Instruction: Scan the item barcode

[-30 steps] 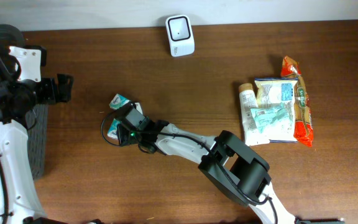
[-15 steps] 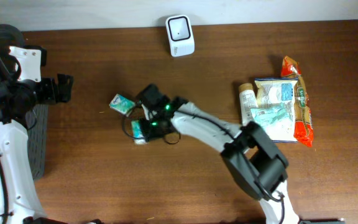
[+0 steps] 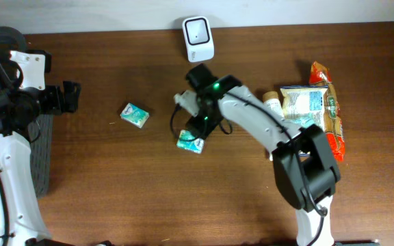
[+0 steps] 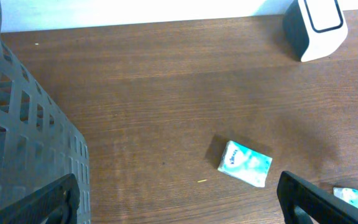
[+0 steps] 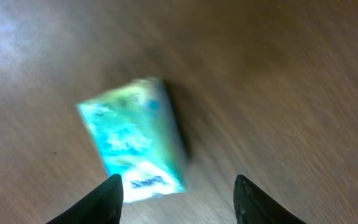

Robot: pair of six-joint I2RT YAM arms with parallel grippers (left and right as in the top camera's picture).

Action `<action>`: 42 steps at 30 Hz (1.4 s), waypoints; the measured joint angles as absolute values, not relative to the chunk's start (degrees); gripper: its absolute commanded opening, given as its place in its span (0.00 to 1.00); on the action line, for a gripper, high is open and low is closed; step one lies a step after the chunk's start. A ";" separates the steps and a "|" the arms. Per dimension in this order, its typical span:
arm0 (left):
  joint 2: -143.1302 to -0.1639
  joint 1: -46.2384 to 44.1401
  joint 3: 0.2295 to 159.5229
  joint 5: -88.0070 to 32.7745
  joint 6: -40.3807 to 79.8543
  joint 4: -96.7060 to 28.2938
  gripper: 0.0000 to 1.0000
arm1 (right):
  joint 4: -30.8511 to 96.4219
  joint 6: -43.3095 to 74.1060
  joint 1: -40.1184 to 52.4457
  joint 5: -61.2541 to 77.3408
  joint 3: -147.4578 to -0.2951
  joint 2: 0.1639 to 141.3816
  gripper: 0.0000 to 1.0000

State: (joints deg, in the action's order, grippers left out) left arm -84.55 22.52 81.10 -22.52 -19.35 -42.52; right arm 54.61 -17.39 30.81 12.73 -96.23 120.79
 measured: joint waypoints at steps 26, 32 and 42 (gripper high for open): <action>-84.55 22.52 81.10 -22.52 -19.35 -42.50 0.99 | 61.10 -12.86 22.48 64.23 -93.14 127.37 0.04; -84.55 22.52 81.10 -22.52 -19.35 -42.50 0.99 | 60.71 -8.45 19.03 85.32 -93.14 126.17 0.04; -84.55 22.52 81.10 -22.52 -19.35 -42.50 0.99 | 60.69 -7.40 19.05 86.94 -93.65 126.17 0.04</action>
State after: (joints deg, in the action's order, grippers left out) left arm -84.55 22.52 81.10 -22.52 -19.35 -42.50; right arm 60.69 -7.40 19.05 86.94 -93.65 126.17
